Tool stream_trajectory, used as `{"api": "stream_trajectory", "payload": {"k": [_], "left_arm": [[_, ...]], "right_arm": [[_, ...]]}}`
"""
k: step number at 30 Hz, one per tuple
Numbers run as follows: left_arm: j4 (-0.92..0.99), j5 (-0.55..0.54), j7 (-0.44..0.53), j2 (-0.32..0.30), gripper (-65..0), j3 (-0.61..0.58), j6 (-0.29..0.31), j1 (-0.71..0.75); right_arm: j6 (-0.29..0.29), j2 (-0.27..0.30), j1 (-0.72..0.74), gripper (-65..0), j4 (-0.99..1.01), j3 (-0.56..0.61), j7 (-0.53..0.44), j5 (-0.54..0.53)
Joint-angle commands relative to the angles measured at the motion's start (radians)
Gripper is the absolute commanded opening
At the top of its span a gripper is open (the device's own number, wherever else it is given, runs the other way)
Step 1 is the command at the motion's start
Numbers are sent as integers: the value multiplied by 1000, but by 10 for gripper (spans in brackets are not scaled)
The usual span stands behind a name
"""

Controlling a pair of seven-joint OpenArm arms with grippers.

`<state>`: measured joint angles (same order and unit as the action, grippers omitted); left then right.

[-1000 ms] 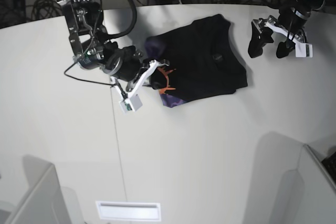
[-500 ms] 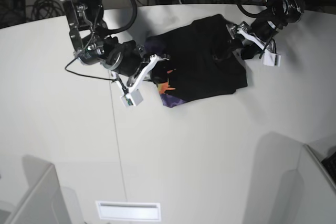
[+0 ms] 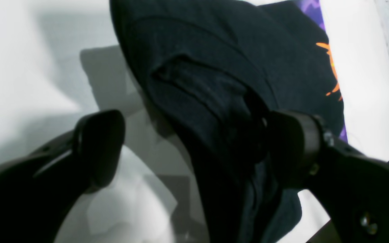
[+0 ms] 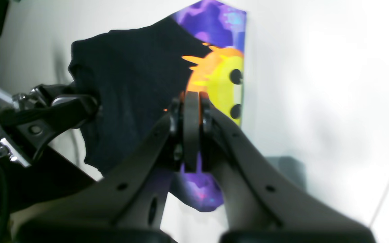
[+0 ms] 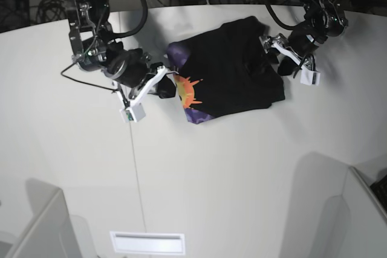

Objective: Fold the T-shirt properly
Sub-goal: 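Grasp the folded bundle with the left gripper and release the right gripper, then drag the folded shirt with the left gripper and flatten it on the table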

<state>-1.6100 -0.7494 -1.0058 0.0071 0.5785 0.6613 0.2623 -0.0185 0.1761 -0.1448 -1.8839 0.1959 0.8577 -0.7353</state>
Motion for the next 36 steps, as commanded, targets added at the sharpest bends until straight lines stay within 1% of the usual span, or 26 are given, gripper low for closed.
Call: {"api": "stream_trajectory", "payload": {"k": [1, 2, 5, 6, 7, 8, 10, 13, 15, 17, 18, 20, 22, 24, 26, 28, 32, 36], "left_arm": [[4, 4, -11, -6, 0, -28, 4, -8], [20, 4, -9, -8, 0, -55, 4, -10], [47, 4, -8, -9, 0, -76, 4, -18], [49, 4, -8, -9, -7, -79, 4, -18], [49, 4, -8, -8, -36, -79, 4, -18], [47, 4, -8, -8, -81, -79, 4, -18], [47, 6, -8, -9, -201, -79, 4, -21], [52, 6, -9, -9, -415, -79, 4, -36], [63, 6, -11, -17, -530, -79, 2, -41], [61, 18, -11, -32, -630, -81, -7, -42], [53, 38, -11, -35, -650, -84, -27, -47], [52, 92, -12, -45, -650, -116, -62, -70], [55, 136, -12, -65, -650, -154, -73, -87], [52, 169, -12, -74, -650, -188, -73, -100], [52, 198, -14, -100, -650, -233, -73, -119], [52, 250, -14, -121, -650, -300, -73, -145], [52, 357, -14, -177, -650, -458, -73, -194], [53, 429, -12, -193, -650, -570, -70, -242]], "right_arm": [[7, 3, 7, -650, -18, -19, -18, -11], [7, 3, 4, -650, -18, -28, -18, -11], [7, 3, 4, -650, -19, -39, -18, -11], [7, 3, 4, -650, -19, -39, -18, -11], [7, 3, 4, -650, -19, -39, -18, -11], [7, 3, 4, -650, -19, -39, -18, -11], [7, 3, 4, -650, -19, -40, -18, -11], [7, 4, 4, -650, -26, -40, -18, -11], [7, 4, 4, -650, -33, -40, -18, -11], [7, 4, 4, -650, -35, -42, -18, -11], [7, 6, 4, -650, -35, -45, -18, -11], [7, 6, -8, -650, -35, -83, -18, -11], [7, 6, -22, -650, -35, -129, -18, -11], [9, 6, -28, -650, -35, -163, -18, -11], [9, 6, -43, -650, -38, -197, -18, -11], [9, 26, -55, -650, -38, -240, -18, -11], [9, 33, -94, -650, -38, -322, -18, -11], [9, 32, -129, -650, -38, -427, -18, -8]]}}
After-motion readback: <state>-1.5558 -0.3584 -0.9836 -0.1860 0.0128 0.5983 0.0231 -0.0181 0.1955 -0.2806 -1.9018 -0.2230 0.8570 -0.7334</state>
